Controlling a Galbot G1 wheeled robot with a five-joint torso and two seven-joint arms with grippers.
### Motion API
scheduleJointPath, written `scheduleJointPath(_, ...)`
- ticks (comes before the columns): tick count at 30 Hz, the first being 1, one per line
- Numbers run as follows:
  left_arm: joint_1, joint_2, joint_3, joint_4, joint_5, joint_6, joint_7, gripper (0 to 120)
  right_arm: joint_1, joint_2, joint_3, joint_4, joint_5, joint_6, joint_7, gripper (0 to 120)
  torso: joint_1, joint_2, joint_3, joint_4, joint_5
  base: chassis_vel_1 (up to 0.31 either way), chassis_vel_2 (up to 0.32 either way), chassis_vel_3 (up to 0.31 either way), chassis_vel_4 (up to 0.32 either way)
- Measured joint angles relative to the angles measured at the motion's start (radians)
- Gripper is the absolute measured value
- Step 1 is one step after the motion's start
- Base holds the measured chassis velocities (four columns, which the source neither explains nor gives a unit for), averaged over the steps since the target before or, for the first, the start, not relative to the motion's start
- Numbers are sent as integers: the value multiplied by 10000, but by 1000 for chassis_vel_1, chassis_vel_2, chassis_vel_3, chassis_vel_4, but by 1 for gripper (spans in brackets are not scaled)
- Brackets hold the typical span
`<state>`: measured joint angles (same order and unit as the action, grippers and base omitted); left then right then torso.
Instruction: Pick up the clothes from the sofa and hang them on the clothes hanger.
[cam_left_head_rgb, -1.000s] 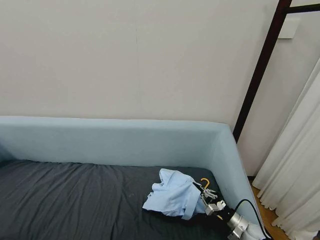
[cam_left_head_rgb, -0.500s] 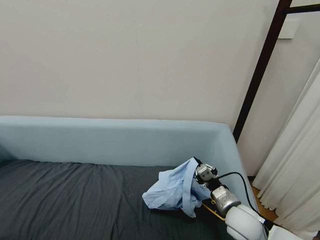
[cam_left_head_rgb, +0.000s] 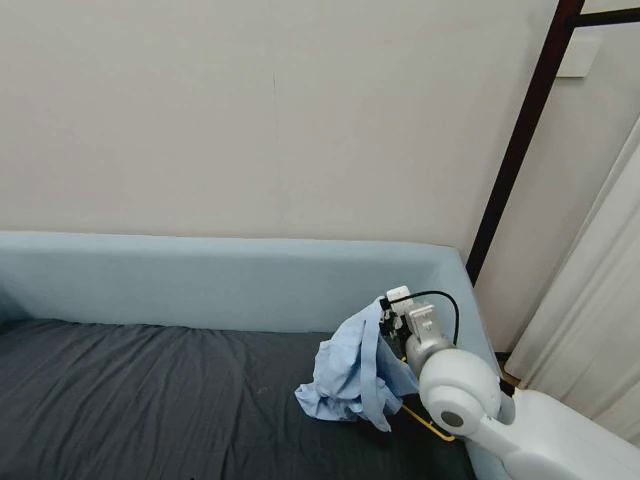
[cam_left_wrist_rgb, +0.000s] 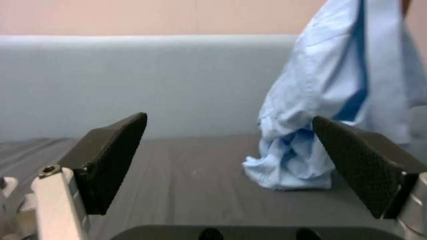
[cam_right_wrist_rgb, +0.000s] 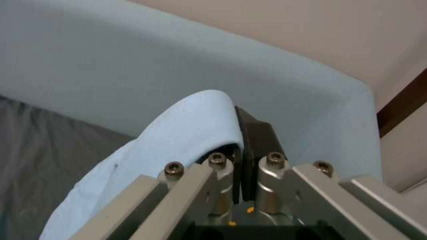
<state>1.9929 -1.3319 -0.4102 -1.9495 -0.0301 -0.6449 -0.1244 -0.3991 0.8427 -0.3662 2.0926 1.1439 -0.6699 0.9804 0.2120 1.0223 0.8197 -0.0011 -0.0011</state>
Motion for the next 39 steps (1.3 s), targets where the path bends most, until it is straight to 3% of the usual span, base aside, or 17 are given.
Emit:
scheduleJointPath(5, -523, 1637, 423, -655, -2087, 171, 784, 96, 414, 486, 201, -552, 1392, 26, 1018, 0, 0, 0, 0, -4, 0, 0, 0, 0, 0)
scheduleJointPath(6, -523, 1637, 423, -655, -2087, 171, 784, 96, 414, 486, 201, -552, 1392, 26, 1018, 0, 0, 0, 0, -4, 0, 0, 0, 0, 0)
scheduleJointPath(9, -1431, 2699, 825, -880, -3168, 685, 935, 96, 808, 999, 376, -919, 2724, 28, 2251, 0, 1, 0, 1, -3, 0, 0, 0, 0, 0)
scheduleJointPath(10, -1431, 2699, 825, -880, -3168, 685, 935, 96, 808, 999, 376, -919, 2724, 28, 2251, 0, 1, 0, 1, -3, 0, 0, 0, 0, 0)
scheduleJointPath(12, -2123, 3352, 1348, -964, -3892, 1181, 992, 96, 1156, 1260, 429, -1249, 3092, 70, 2677, 0, 0, 0, 1, -1, 2, 0, 0, 0, 0)
scheduleJointPath(13, -2123, 3352, 1348, -964, -3892, 1181, 992, 96, 1156, 1260, 429, -1249, 3092, 70, 2677, 0, 0, 0, 1, -1, 2, 0, 0, 0, 0)
scheduleJointPath(17, -3542, 4112, 2747, -879, -4903, 2027, 986, 96, 1541, 1493, 372, -1604, 3297, 132, 2979, 0, 1, -1, 1, -3, 0, 0, 0, 0, 0)
scheduleJointPath(22, -4183, 4305, 3379, -731, -5325, 2569, 838, 96, 1850, 1915, 64, -2042, 3232, 148, 2976, 0, 1, 0, 0, -11, 0, 0, 0, 0, 0)
scheduleJointPath(24, -4364, 4293, 3500, -638, -5408, 2796, 620, 96, 2039, 2329, -182, -2365, 3141, 145, 2851, 0, 1, -1, 1, 14, 3, 0, 0, 0, 0)
scheduleJointPath(25, -4679, 4298, 3698, -562, -5535, 2943, 508, 96, 2063, 2468, -246, -2444, 3102, 145, 2849, 0, 1, -1, 1, 14, 1, 0, 0, 0, 0)
scheduleJointPath(27, -5011, 4303, 3884, -505, -5656, 3075, 413, 96, 2063, 2533, -265, -2478, 3077, 146, 2871, 0, 0, -1, 1, 13, 1, 0, 0, 0, 0)
scheduleJointPath(29, -5723, 4265, 4337, -335, -5957, 3406, 195, 96, 2035, 2631, -266, -2524, 3048, 158, 2975, 0, 1, 0, 0, -7, 0, 0, 0, 0, 0)
scheduleJointPath(32, -6786, 3892, 5100, 43, -6467, 3898, -208, 96, 2008, 2741, -265, -2581, 3041, 176, 3107, 0, 1, -1, 0, -7, 3, 0, 0, 0, 0)
scheduleJointPath(39, -8047, 3299, 6270, 715, -7264, 4612, -1143, 95, 1957, 2661, -164, -2596, 3040, 207, 3218, 0, 1, 0, 0, -4, 3, 0, 0, 0, 0)
